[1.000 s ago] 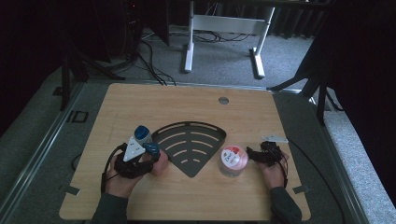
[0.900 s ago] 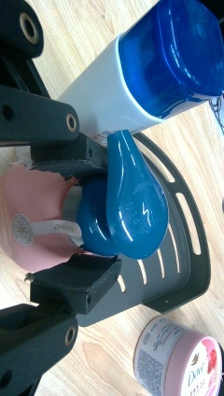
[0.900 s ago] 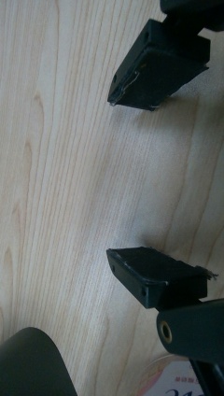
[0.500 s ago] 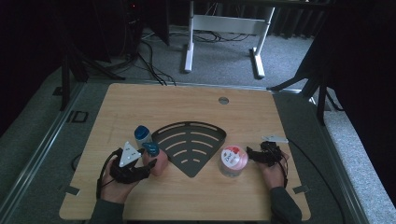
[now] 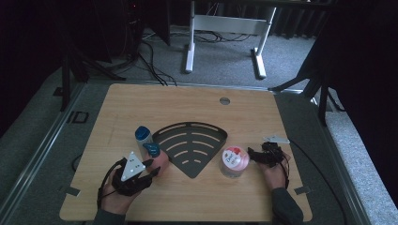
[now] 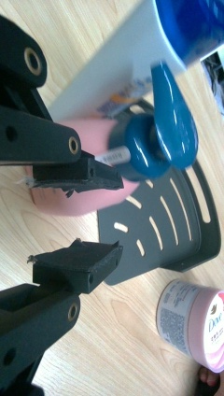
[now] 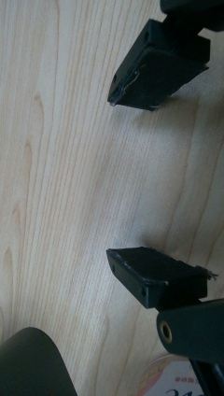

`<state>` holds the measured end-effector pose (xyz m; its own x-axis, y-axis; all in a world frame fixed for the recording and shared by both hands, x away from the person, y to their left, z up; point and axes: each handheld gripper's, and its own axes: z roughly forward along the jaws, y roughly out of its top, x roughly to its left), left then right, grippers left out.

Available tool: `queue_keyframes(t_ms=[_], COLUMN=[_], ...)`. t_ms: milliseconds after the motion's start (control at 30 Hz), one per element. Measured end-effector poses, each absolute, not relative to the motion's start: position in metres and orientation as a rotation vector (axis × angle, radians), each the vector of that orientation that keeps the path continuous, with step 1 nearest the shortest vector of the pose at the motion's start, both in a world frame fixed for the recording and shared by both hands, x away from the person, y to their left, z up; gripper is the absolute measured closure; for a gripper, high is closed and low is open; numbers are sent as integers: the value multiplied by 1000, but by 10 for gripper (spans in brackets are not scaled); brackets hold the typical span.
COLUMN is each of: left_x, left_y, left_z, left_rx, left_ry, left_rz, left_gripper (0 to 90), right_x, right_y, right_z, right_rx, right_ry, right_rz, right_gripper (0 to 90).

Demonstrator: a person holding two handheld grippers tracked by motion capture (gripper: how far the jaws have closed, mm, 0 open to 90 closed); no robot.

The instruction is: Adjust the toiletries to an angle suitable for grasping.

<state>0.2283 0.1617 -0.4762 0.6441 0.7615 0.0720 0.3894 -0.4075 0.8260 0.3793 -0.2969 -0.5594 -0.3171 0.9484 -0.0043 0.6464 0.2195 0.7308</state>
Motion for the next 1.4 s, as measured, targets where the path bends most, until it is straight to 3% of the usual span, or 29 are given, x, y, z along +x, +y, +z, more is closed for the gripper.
queue_keyframes(t_ms=[400,600,767,967,1033,1400], left_x=[246,260,268,281,285,298], left_y=[126,97,81,60,53,19], left_z=[-486,-493,-500,-514,-517,-524], left_rx=[2085,2103,2119,2146,2152,2174], left_ry=[842,802,791,810,803,761], left_rz=[497,457,442,387,395,364], left_gripper=[658,656,669,802,893,898], right_x=[380,378,372,366,363,357], right_y=[-298,-297,-295,-295,-293,-291], right_z=[-559,-554,-550,-540,-537,-530], right_rx=[1447,1441,1412,1382,1339,1238], right_ry=[2065,2091,2140,2210,2241,2300], right_rz=[896,885,917,1002,1036,1132], right_gripper=[238,528,598,897,900,900])
